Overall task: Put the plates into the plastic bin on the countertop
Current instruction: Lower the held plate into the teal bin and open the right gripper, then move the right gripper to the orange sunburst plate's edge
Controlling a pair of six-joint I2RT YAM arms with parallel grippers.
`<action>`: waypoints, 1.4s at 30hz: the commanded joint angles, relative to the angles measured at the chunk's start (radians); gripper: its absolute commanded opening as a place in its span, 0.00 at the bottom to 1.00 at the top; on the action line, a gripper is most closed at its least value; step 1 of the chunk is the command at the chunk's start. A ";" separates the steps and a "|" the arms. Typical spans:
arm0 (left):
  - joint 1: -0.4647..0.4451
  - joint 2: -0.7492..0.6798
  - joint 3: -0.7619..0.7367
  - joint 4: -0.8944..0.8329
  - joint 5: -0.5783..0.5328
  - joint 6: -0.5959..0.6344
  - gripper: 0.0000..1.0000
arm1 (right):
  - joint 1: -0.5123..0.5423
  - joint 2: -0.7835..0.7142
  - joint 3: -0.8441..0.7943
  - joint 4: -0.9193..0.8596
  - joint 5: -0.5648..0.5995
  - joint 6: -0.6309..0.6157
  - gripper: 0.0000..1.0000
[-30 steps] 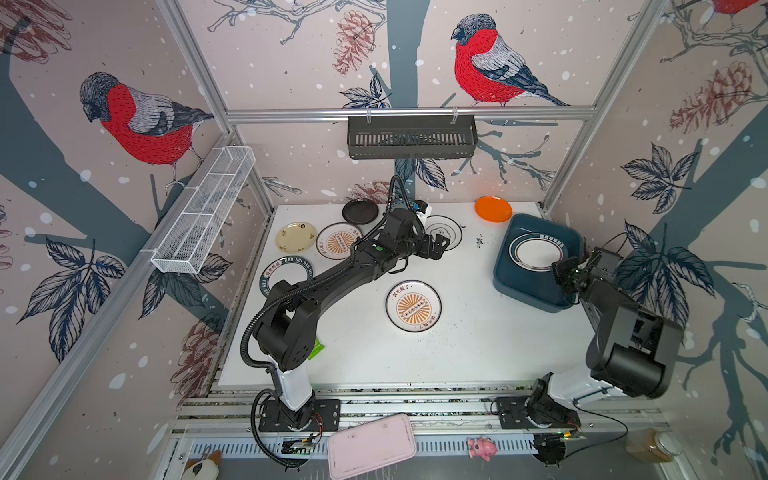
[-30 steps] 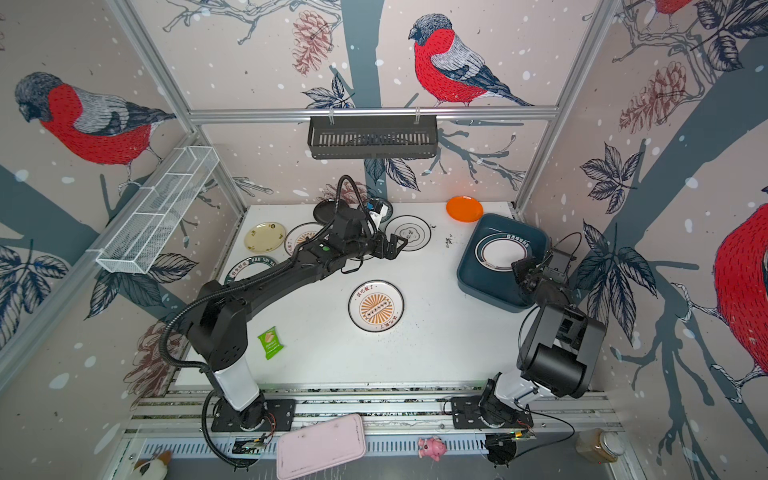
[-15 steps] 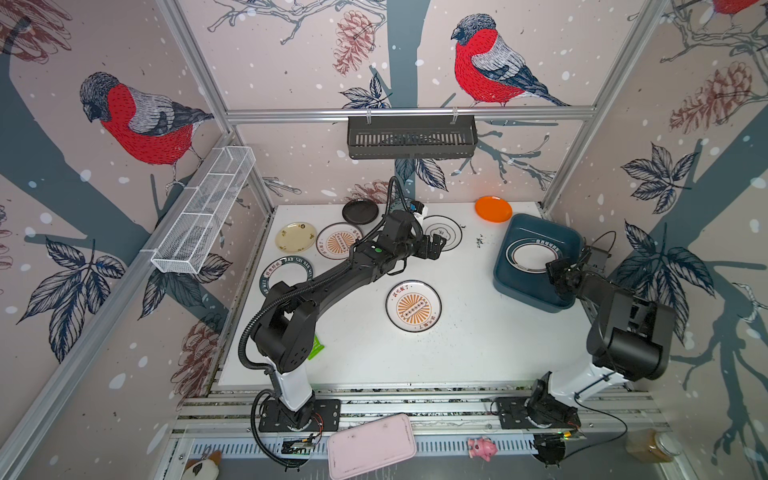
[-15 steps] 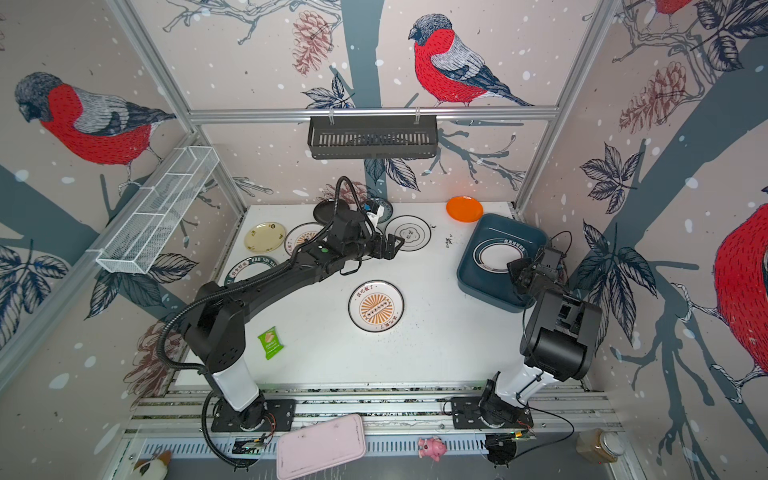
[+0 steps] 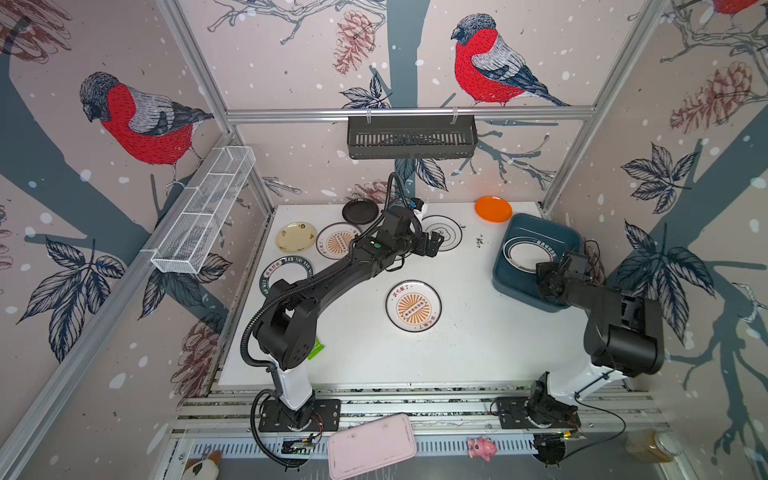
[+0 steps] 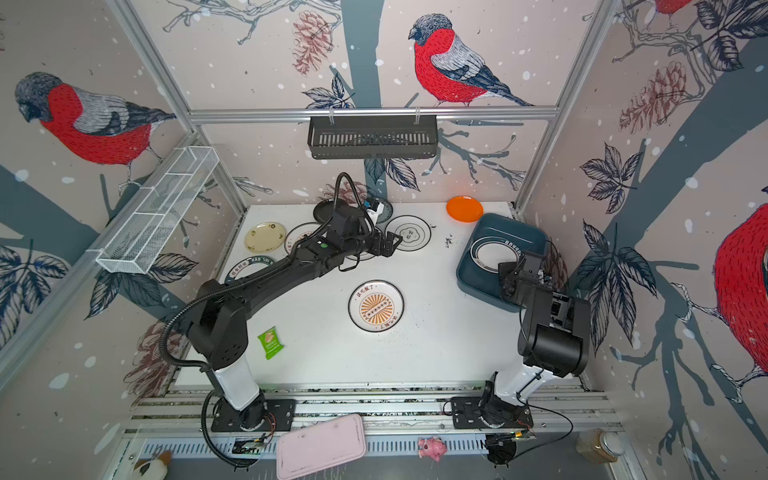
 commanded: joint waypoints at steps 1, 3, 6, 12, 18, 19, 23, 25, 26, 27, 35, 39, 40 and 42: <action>0.022 -0.014 0.000 -0.022 0.026 0.035 0.96 | 0.014 -0.004 -0.001 0.032 0.058 0.062 0.15; 0.043 -0.021 -0.012 -0.014 0.043 0.028 0.96 | 0.029 -0.007 0.006 0.012 0.077 0.064 0.23; 0.064 -0.037 -0.038 0.012 0.056 0.015 0.96 | 0.045 -0.033 0.017 -0.023 0.120 0.064 0.34; 0.099 -0.058 -0.061 0.021 0.054 0.006 0.96 | 0.052 -0.068 0.060 -0.125 0.152 0.047 0.60; 0.139 -0.094 -0.087 0.032 0.030 -0.005 0.97 | 0.076 -0.118 0.108 -0.208 0.169 0.039 0.82; 0.149 -0.108 -0.107 0.049 0.031 -0.017 0.97 | 0.091 -0.133 0.130 -0.229 0.183 0.014 0.83; 0.197 -0.159 -0.192 0.137 0.072 -0.073 0.97 | 0.168 -0.195 0.206 -0.289 0.252 -0.101 0.96; 0.224 -0.177 -0.222 0.166 0.098 -0.095 0.96 | 0.216 -0.227 0.230 -0.295 0.267 -0.159 1.00; 0.235 -0.182 -0.229 0.173 0.109 -0.100 0.97 | 0.236 -0.241 0.235 -0.296 0.268 -0.186 1.00; 0.244 -0.188 -0.236 0.173 0.116 -0.101 0.96 | 0.258 -0.256 0.240 -0.297 0.267 -0.210 1.00; 0.276 -0.197 -0.248 0.101 0.196 -0.038 0.96 | 0.454 -0.286 0.288 -0.372 0.049 -0.463 1.00; 0.276 -0.186 -0.257 0.045 0.251 -0.011 0.96 | 0.603 -0.295 0.264 -0.411 -0.007 -0.554 1.00; 0.276 -0.183 -0.265 0.037 0.270 -0.004 0.96 | 0.637 -0.294 0.247 -0.413 -0.021 -0.565 1.00; 0.276 -0.175 -0.284 0.031 0.282 -0.005 0.96 | 0.694 -0.291 0.197 -0.399 -0.042 -0.571 1.00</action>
